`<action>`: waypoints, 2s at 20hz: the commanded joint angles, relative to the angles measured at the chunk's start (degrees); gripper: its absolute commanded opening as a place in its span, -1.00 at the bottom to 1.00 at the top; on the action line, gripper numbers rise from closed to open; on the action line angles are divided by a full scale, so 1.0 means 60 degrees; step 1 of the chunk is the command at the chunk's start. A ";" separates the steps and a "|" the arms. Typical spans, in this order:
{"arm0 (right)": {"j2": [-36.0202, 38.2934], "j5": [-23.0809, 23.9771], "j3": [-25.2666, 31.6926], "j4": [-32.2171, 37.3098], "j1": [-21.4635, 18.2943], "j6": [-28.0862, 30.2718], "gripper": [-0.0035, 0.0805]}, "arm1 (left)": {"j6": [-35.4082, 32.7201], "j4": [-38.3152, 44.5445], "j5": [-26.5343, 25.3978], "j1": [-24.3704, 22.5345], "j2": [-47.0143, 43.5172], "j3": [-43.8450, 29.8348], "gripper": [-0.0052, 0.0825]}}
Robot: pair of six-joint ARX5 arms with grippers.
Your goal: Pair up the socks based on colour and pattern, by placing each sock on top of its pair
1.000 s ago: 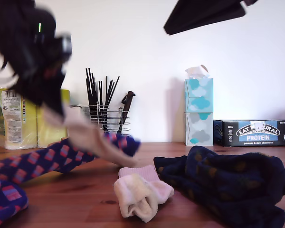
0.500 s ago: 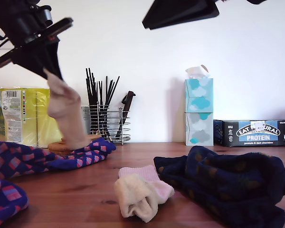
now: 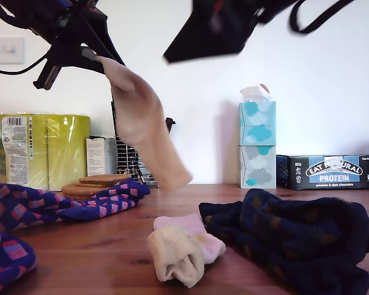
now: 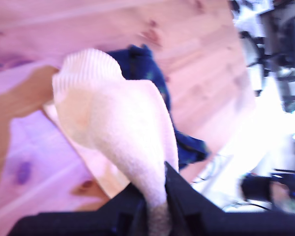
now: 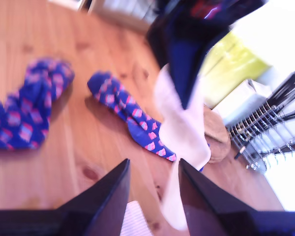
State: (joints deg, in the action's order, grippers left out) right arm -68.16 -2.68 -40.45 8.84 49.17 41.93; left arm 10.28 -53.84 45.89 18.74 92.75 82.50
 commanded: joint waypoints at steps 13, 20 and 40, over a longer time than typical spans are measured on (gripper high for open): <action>-0.1490 0.0288 -0.0827 0.1344 -0.0222 0.1577 -0.82 | -0.0565 -0.0554 0.0339 0.1031 0.0149 0.0015 -0.93; -0.1490 0.0204 -0.0925 0.1067 -0.0346 0.1577 -0.94 | -0.0794 -0.0459 0.0361 0.1031 0.0146 0.0029 -0.77; -0.3322 -0.1778 -0.2375 0.1319 -0.1781 0.1909 -0.94 | -0.3042 -0.1071 -0.2849 -0.0415 0.0146 0.1894 -0.93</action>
State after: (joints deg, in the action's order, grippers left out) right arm -87.37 -12.97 -55.22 16.69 38.24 52.77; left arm -7.27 -60.25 28.82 16.12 92.82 94.61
